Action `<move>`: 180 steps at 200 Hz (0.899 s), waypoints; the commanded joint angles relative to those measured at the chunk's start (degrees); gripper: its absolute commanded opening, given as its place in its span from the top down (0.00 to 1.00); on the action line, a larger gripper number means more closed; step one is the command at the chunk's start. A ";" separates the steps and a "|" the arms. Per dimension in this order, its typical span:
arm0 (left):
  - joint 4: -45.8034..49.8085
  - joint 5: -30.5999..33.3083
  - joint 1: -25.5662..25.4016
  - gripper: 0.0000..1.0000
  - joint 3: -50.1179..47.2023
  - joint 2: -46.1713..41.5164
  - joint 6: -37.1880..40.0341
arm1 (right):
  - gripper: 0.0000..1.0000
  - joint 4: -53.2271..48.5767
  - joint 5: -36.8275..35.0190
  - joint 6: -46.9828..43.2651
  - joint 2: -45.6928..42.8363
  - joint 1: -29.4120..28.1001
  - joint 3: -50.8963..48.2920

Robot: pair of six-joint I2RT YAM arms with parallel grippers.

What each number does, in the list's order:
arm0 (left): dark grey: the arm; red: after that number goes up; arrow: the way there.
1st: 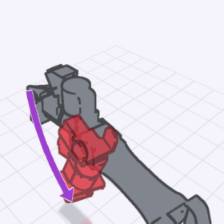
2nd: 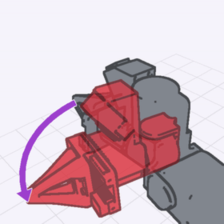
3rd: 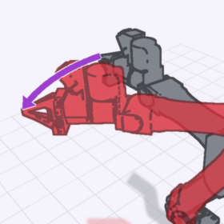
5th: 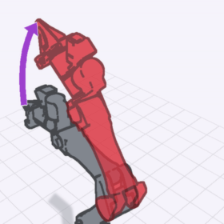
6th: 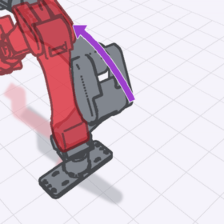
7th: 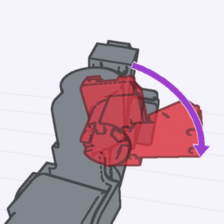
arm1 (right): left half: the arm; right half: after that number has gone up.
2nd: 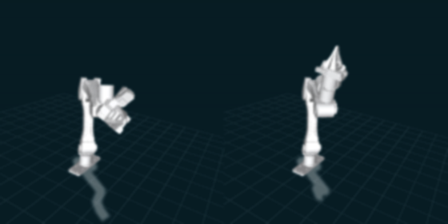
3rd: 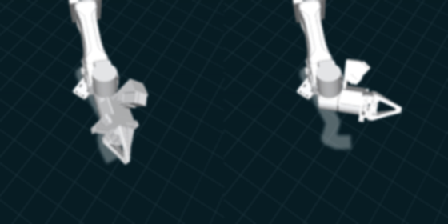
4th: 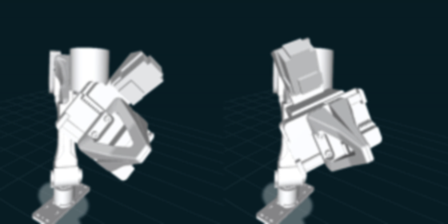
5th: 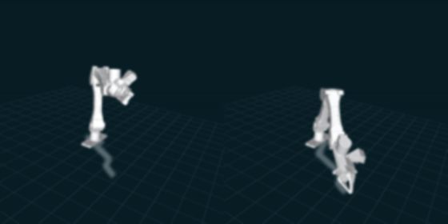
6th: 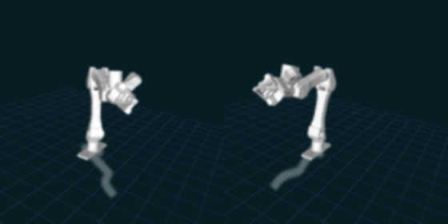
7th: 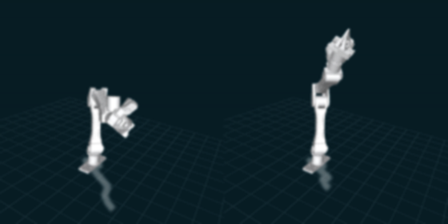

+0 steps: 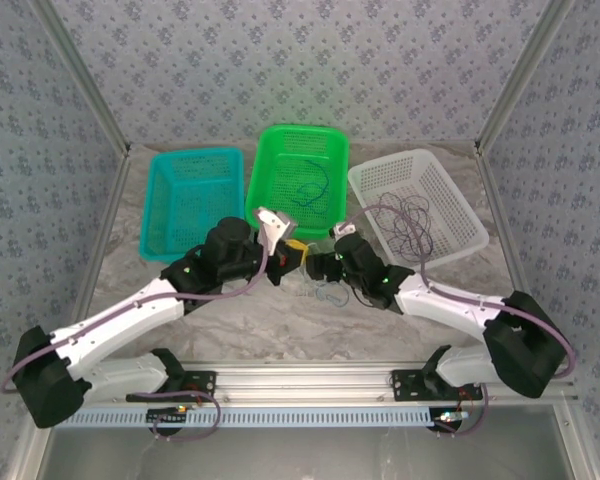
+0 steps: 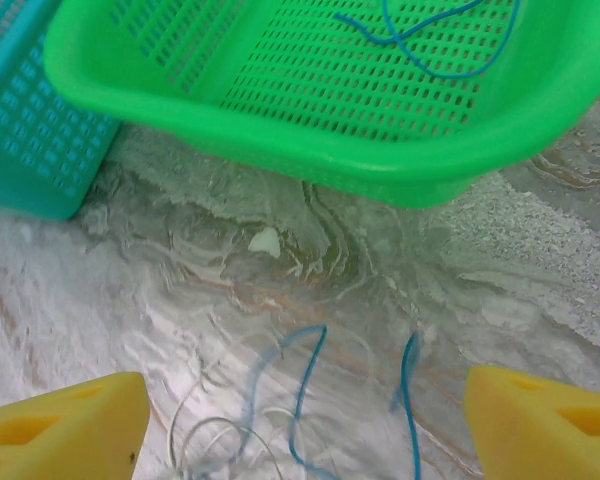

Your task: Untangle the cables

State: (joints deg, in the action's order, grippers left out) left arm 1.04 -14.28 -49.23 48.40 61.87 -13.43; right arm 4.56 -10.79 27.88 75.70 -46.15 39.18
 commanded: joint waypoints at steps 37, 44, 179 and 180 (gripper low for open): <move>-0.35 3.88 1.46 1.00 4.20 -8.44 1.46 | 0.19 -4.20 -4.16 3.84 3.52 -1.78 4.32; -0.12 4.12 1.94 1.00 4.74 -9.16 2.01 | 0.19 -4.24 -4.08 4.15 3.74 -1.91 4.03; 11.38 13.49 9.44 1.00 21.83 -11.15 13.93 | 0.18 -4.97 -1.52 7.51 5.62 -1.89 -0.52; 11.46 13.58 9.60 1.00 21.78 -11.11 13.95 | 0.18 -5.03 -1.52 7.53 5.56 -1.91 -0.51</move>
State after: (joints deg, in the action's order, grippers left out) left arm 8.99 -5.72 -42.09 68.90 51.09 -2.90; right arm 1.04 -12.60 34.30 81.76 -47.77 38.83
